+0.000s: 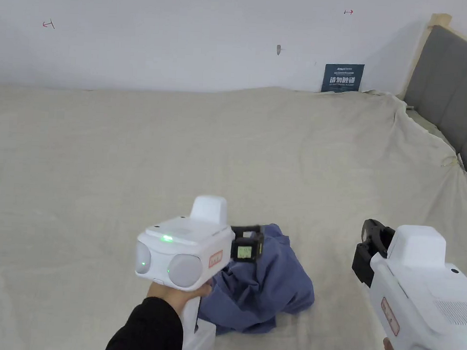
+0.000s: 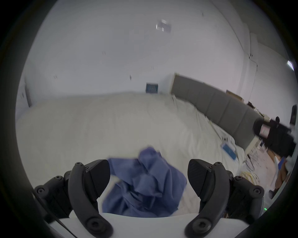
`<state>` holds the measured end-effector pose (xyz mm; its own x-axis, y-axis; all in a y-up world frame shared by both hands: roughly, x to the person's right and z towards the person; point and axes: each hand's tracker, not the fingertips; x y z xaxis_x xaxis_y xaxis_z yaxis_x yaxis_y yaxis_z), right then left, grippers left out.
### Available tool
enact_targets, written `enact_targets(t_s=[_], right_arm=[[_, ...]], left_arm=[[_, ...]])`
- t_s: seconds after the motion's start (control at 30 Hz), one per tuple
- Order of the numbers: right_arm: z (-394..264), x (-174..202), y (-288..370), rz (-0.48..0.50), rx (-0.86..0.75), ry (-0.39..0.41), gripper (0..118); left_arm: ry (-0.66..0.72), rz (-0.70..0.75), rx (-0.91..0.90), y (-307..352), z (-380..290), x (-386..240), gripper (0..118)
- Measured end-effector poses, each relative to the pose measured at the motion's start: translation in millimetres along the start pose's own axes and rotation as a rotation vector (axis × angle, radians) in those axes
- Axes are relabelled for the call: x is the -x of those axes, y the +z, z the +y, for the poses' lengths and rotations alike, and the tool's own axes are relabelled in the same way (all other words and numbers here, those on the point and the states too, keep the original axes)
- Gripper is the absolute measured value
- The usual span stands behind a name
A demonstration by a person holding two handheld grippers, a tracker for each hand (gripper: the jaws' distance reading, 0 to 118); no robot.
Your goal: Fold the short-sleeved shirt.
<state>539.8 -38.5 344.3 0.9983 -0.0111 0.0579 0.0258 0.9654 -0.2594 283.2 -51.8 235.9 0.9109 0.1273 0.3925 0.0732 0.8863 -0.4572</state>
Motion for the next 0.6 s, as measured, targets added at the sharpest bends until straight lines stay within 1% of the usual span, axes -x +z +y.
enact_targets(t_s=[0.13,0.23,0.37,0.47,0.5,0.53,0.57,0.6], right_arm=[[7.8,2.0,1.3,0.005,-0.022,0.004,0],[12.3,3.2,1.7,0.008,-0.038,0.007,0],[15.6,4.3,1.9,0.012,-0.052,0.006,0],[16.7,5.3,1.8,0.015,-0.058,0.003,0],[16.9,6.0,2.1,0.017,-0.059,0.003,0],[17.0,6.6,2.5,0.02,-0.061,0.003,0],[17.4,7.7,2.7,0.021,-0.062,0.003,0],[17.5,8.8,3.1,0.023,-0.063,0.004,0]], left_arm=[[-0.021,0.107,-0.171,41.6,19.0,13.2,103],[-0.049,0.209,-0.251,63.9,22.5,25.1,103],[-0.118,0.335,-0.314,80.7,12.4,38.2,103],[-0.101,0.375,-0.315,88.6,0.6,48.0,100],[-0.093,0.373,-0.316,88.5,-5.1,53.4,95],[-0.088,0.379,-0.317,89.7,-10.4,56.2,88],[-0.076,0.389,-0.315,90.5,-14.5,58.0,78],[-0.077,0.395,-0.312,90.7,-19.9,60.4,63]])
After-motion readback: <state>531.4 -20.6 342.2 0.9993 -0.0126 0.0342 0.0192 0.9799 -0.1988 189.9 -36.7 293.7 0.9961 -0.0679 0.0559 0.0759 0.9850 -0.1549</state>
